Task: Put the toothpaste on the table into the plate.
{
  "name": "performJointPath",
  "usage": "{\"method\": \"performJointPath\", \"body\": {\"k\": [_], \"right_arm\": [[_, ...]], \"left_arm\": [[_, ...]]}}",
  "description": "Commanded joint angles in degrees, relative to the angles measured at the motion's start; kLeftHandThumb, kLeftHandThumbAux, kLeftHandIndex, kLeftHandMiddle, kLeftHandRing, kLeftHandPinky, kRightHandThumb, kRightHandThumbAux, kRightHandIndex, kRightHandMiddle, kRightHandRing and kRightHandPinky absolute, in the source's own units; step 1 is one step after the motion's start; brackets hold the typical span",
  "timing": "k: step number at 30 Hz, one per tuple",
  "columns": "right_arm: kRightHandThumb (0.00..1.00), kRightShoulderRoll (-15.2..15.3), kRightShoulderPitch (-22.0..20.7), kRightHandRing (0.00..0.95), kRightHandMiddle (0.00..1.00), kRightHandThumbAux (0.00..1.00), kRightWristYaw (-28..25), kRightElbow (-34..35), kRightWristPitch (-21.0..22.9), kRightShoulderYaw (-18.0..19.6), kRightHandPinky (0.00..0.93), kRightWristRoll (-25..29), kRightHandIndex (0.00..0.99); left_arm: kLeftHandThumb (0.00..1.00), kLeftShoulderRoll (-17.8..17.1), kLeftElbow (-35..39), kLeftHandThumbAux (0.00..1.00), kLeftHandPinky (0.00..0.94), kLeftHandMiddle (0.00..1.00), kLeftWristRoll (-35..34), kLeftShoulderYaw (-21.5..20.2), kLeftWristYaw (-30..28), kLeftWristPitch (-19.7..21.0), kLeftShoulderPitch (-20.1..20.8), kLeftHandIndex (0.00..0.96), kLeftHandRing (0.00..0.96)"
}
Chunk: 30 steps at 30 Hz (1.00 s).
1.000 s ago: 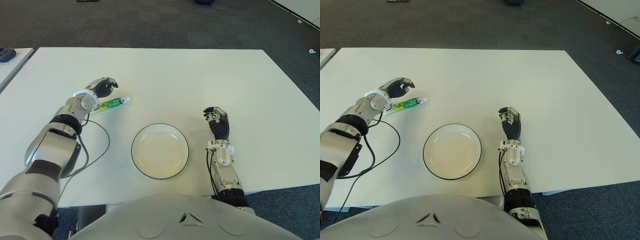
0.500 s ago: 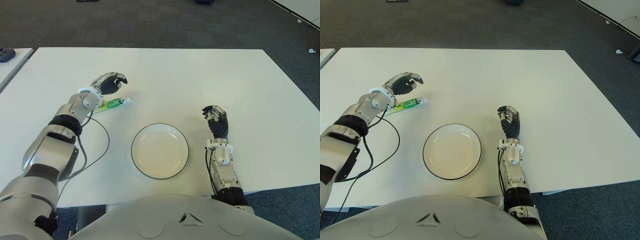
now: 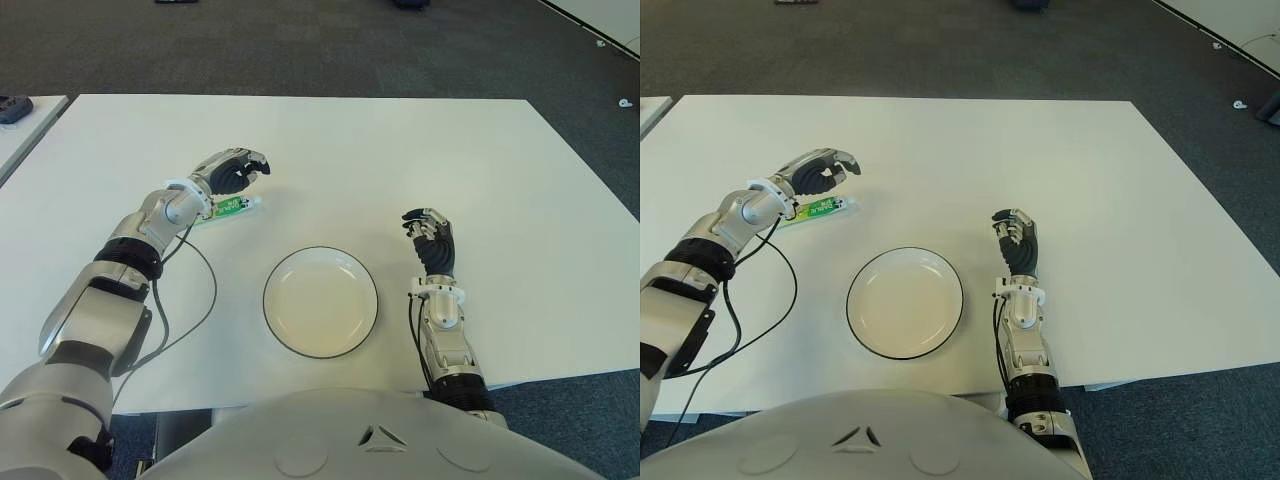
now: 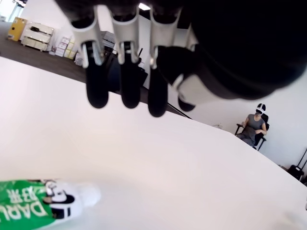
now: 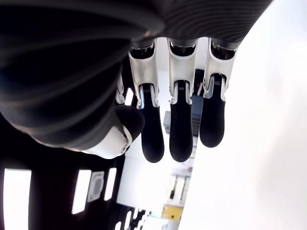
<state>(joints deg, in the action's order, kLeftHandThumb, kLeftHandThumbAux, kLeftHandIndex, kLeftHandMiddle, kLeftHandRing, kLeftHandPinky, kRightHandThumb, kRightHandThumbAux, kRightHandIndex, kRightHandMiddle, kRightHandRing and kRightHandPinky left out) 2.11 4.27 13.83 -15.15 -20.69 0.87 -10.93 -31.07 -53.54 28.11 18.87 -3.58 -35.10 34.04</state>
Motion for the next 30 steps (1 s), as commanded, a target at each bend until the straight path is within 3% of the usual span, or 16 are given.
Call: {"method": "performJointPath", "body": {"k": [1,8,11,12,15,21,25,30], "right_arm": [[0.708,-0.4,0.1,0.479,0.477,0.731,-0.3,0.4,-0.2,-0.2,0.498,0.3,0.422],[0.708,-0.5,0.3,0.492,0.490,0.731,-0.5,0.7,-0.4,-0.3,0.509,0.4,0.422],[0.709,-0.6,0.4,0.494,0.493,0.731,-0.6,0.8,-0.3,-0.3,0.505,0.4,0.422],[0.709,-0.6,0.4,0.492,0.492,0.731,-0.6,0.8,-0.3,-0.3,0.502,0.4,0.422],[0.709,-0.6,0.6,0.486,0.487,0.730,-0.7,1.0,-0.2,-0.3,0.494,0.4,0.423],[0.709,-0.7,0.9,0.480,0.479,0.730,-0.7,1.4,-0.1,-0.3,0.493,0.3,0.423],[0.709,-0.7,1.1,0.479,0.477,0.730,-0.6,1.6,-0.1,-0.2,0.494,0.2,0.423],[0.708,-0.8,1.3,0.479,0.476,0.730,-0.8,2.0,0.1,-0.2,0.493,0.3,0.423]], "left_arm": [[0.848,-2.4,-1.6,0.664,0.708,0.586,3.1,2.1,-3.8,4.1,1.1,0.420,0.769],[0.837,-3.3,-1.7,0.666,0.535,0.533,9.1,6.5,-10.7,14.9,4.6,0.400,0.602],[0.749,-3.2,-3.3,0.683,0.451,0.482,11.4,8.5,-11.7,16.9,6.2,0.417,0.486],[0.683,-3.1,-3.8,0.591,0.417,0.443,12.3,9.2,-11.8,17.5,6.6,0.370,0.438],[0.574,-2.9,-6.4,0.474,0.331,0.326,16.0,12.7,-13.1,19.5,8.5,0.240,0.321],[0.454,-2.0,-10.3,0.398,0.147,0.106,20.3,17.0,-14.1,22.5,11.0,0.081,0.100],[0.401,-1.3,-12.6,0.352,0.055,0.023,21.6,18.7,-13.6,24.4,11.6,0.020,0.022],[0.362,-0.5,-15.2,0.301,0.009,0.003,22.3,20.3,-13.3,26.0,11.9,0.003,0.003]]}}
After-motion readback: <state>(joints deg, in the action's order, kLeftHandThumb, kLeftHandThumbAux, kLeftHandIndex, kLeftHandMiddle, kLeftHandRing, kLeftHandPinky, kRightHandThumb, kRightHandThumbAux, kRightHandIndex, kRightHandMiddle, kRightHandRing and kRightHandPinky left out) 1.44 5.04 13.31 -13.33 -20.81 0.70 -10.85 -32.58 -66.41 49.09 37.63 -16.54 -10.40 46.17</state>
